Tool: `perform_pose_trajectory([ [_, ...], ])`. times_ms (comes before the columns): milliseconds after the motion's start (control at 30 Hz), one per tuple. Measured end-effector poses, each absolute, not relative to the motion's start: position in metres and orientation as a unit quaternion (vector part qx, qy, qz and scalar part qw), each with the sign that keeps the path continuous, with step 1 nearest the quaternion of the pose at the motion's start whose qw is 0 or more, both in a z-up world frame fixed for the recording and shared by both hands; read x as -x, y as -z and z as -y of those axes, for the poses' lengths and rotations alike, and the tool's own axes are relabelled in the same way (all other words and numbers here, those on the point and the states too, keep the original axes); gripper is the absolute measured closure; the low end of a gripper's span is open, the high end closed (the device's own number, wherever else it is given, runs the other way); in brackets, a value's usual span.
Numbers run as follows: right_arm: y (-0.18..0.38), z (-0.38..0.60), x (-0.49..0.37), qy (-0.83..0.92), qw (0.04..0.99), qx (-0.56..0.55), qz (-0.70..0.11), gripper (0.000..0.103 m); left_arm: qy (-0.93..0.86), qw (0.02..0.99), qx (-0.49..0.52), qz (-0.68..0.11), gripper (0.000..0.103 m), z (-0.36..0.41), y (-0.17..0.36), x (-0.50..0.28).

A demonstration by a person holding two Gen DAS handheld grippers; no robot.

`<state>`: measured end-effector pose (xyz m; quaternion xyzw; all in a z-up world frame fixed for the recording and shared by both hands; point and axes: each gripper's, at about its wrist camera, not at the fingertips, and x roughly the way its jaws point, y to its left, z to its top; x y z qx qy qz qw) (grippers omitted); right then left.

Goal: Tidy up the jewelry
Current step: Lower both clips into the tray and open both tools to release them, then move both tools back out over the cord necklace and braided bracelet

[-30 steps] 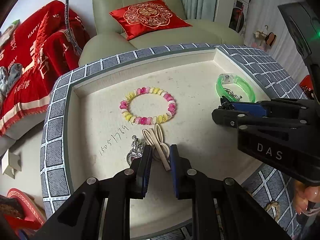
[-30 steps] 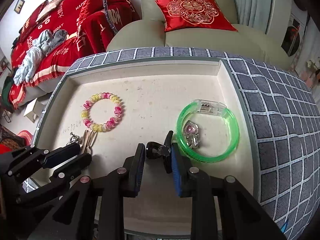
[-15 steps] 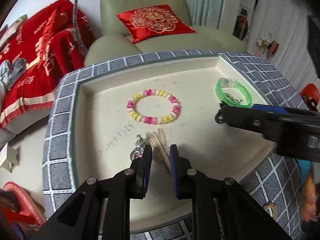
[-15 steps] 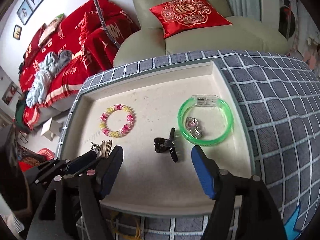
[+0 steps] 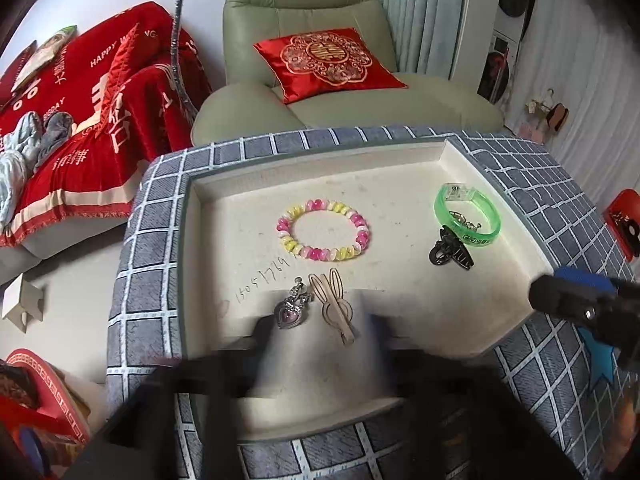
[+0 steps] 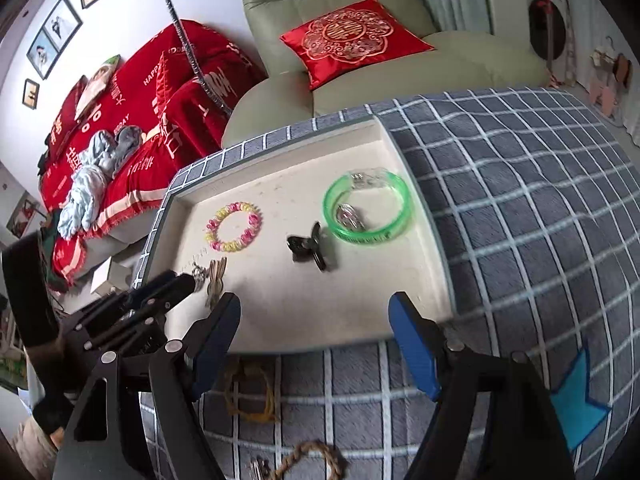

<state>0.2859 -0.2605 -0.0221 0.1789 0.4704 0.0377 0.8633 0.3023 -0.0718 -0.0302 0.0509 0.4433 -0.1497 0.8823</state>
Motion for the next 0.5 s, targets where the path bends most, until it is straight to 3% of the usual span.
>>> perform_pose_trajectory([
  [100,0.022,0.266,-0.271,-0.033,0.862,-0.184,-0.47,0.023,0.139,0.898,-0.051,-0.413,0.0,0.068,0.019,-0.291],
  [500,0.031,0.275,-0.223,-0.019,0.854,-0.18,-0.488,0.019,0.146,0.89,-0.038,-0.431,0.0,0.056,0.008,-0.257],
])
